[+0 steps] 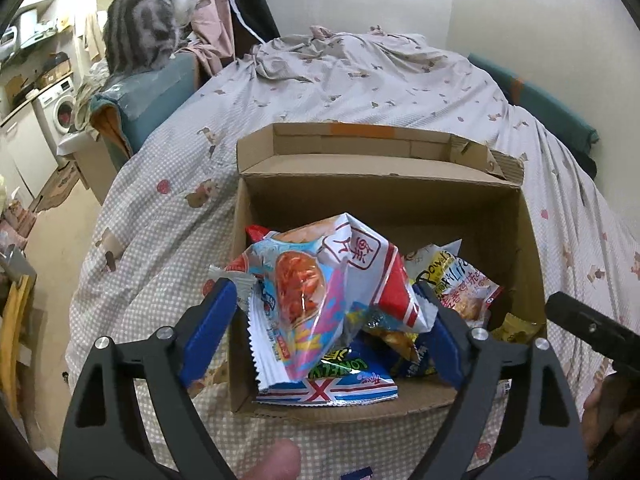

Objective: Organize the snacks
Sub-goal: 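Lower both snacks into the box and open both grippers, then withdraw both grippers from the box toward the remaining snacks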

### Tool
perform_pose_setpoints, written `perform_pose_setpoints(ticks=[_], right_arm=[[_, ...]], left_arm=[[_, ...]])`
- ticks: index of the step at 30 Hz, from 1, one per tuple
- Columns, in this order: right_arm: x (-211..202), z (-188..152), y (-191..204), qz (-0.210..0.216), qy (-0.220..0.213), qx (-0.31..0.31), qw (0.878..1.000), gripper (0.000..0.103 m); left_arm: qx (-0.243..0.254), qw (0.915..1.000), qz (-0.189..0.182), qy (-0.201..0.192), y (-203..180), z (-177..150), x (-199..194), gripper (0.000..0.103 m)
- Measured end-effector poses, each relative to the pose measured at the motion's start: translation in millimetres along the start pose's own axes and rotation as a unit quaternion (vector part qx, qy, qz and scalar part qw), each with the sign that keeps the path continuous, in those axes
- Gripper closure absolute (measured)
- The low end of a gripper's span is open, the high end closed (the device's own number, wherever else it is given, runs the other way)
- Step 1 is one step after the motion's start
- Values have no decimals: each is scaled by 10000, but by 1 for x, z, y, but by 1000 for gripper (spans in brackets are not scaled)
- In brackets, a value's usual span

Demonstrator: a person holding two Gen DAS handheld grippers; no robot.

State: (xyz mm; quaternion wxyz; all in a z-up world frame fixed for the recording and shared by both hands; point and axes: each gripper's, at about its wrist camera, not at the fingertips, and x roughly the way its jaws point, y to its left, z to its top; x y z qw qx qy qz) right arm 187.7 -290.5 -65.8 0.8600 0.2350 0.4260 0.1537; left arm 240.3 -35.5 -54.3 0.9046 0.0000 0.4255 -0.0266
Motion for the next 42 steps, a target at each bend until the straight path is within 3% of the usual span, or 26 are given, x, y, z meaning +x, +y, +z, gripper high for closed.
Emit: perform_pose_setpoints(ticks=[5, 14, 20, 31, 37, 42], right_arm=[[3, -1, 0, 7, 143, 25, 9999, 8], [-13, -2, -2, -40, -17, 47, 10000, 8], [-30, -5, -20, 17, -62, 584, 9983, 8], [-43, -23, -39, -91, 194, 1187, 9927, 8], [-41, -36, -37, -167, 456, 1217, 9914, 8], [-42, -41, -28, -225, 502, 1046, 9930, 8]], left_arm=[[-50, 9999, 74, -72, 2, -1, -6, 0], [-312, 9985, -99, -443, 15, 2, -31, 0], [-478, 9983, 11, -335, 29, 0, -39, 0], [-1105, 9921, 297, 522, 64, -37, -42, 0], [-1201, 9871, 152, 1046, 63, -66, -39, 0], [-936, 9850, 394, 1393, 49, -57, -7, 0]])
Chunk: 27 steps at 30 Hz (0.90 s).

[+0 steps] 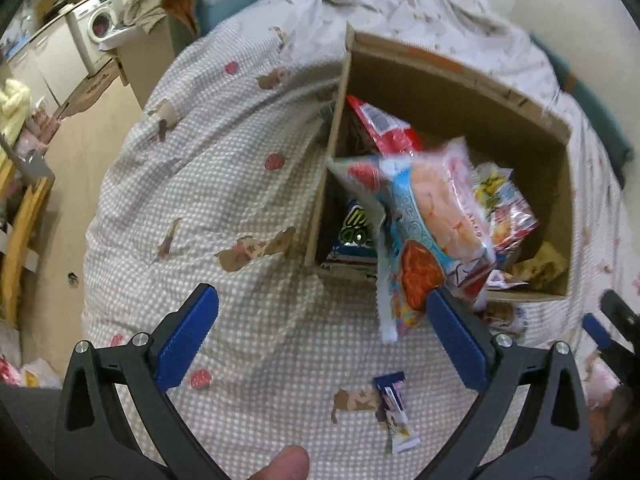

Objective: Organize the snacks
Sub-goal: 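Withdraw both grippers from the box toward the remaining snacks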

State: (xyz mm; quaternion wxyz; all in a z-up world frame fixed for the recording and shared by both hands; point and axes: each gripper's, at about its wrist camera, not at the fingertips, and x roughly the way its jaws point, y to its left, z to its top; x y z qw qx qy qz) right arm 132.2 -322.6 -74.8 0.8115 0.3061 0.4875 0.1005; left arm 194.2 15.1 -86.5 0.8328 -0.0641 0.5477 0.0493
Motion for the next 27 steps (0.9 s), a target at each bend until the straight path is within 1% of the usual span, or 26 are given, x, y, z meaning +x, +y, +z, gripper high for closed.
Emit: perform_pose_setpoints(ticks=[3, 6, 10, 12, 15, 19, 22, 24, 27], right_arm=[[1, 0, 1, 30, 13, -10, 10000, 8], [2, 2, 0, 35, 29, -7, 10000, 8], [3, 4, -5, 5, 24, 90, 10000, 8], [6, 5, -10, 29, 89, 230, 9997, 8], [12, 3, -15, 63, 200, 405, 9990, 8], [14, 2, -17, 27, 232, 451, 9987, 8], [13, 1, -18, -47, 245, 441, 9987, 8], [14, 1, -22, -119, 285, 511, 9982, 8], [22, -3, -30, -278, 491, 652, 9963, 8]], left_arm=[[-130, 9999, 44, 48, -3, 16, 14, 0], [-82, 9999, 47, 103, -11, 29, 23, 0], [105, 9998, 139, 13, -17, 28, 20, 0], [173, 9996, 172, 109, -15, 21, 20, 0], [132, 9992, 13, 380, -10, 9, 20, 0], [78, 9994, 22, 339, -6, 1, 11, 0], [-34, 9991, 5, 426, 1, -11, 8, 0], [-96, 9980, 9, 621, 3, -24, 12, 0], [-237, 9944, -77, 1027, 1, -49, 25, 0]])
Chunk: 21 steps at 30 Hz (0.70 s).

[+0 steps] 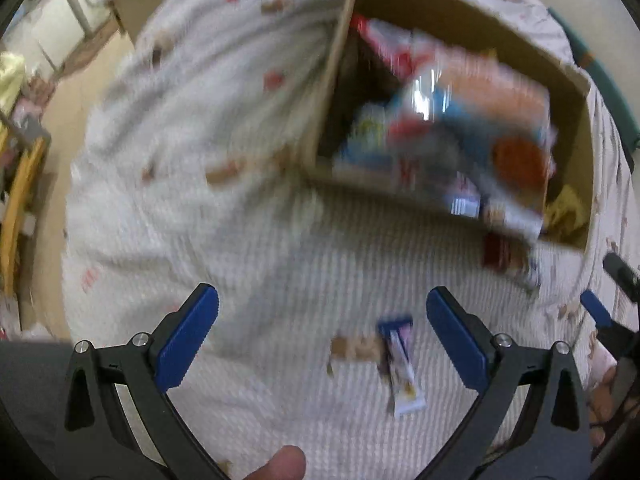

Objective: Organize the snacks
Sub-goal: 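Withdraw both grippers from the box toward the remaining snacks, then grasp the blue-white bar with left gripper while right grasps white rice-cake packet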

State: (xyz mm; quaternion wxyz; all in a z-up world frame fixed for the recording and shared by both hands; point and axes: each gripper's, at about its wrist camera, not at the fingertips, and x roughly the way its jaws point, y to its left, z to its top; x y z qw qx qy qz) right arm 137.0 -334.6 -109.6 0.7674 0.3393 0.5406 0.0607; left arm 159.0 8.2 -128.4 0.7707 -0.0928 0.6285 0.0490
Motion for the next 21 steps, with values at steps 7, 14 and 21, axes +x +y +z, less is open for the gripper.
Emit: perform_pose_setpoints(ticks=[7, 14, 21], right_arm=[[24, -8, -8, -402, 485, 61, 9980, 8], [24, -9, -8, -511, 481, -25, 9975, 8], [49, -8, -5, -679, 783, -168, 9945, 8]], left_arm=[[652, 9964, -278, 460, -44, -42, 31, 22], [917, 9928, -95, 759, -59, -49, 59, 67], [955, 9920, -79, 826, -48, -47, 50, 90]])
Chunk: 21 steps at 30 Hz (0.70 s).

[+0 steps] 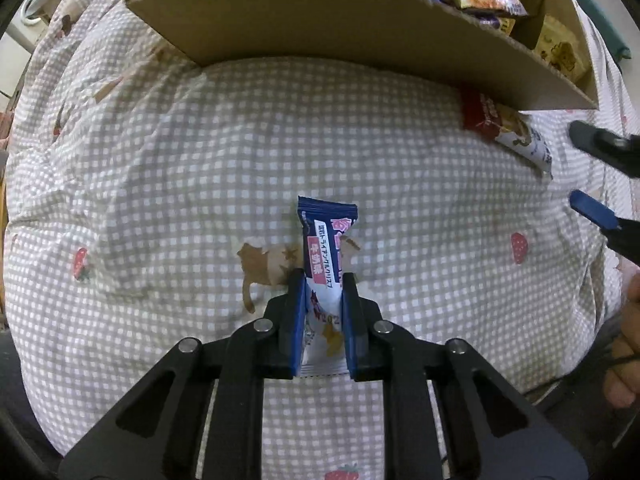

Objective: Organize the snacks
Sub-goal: 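Grasp the blue-white bar with left gripper while right grasps white rice-cake packet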

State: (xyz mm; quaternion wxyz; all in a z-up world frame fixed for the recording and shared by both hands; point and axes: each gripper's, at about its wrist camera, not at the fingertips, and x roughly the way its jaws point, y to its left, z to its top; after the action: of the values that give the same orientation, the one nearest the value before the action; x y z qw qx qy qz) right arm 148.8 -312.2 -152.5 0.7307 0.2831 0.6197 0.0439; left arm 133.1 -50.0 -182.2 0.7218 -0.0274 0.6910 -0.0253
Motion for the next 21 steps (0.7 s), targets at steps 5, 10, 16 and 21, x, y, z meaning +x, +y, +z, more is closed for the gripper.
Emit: perform_pose_setpoints(ticks=[5, 10, 16, 21], right_arm=[[27, 13, 20, -366, 101, -654, 9971, 8], [34, 20, 30, -176, -1, -983, 9950, 8], [38, 5, 51, 618, 427, -1515, 9856, 8], [33, -38, 94, 1209, 1128, -2628, 9506, 9]], left_arm=[[19, 9997, -49, -247, 7, 1, -17, 90], [-94, 9989, 4, -451, 15, 4, -24, 90], [-526, 9960, 32, -726, 48, 23, -44, 90], [-1214, 9875, 4, -1009, 88, 30, -65, 90]])
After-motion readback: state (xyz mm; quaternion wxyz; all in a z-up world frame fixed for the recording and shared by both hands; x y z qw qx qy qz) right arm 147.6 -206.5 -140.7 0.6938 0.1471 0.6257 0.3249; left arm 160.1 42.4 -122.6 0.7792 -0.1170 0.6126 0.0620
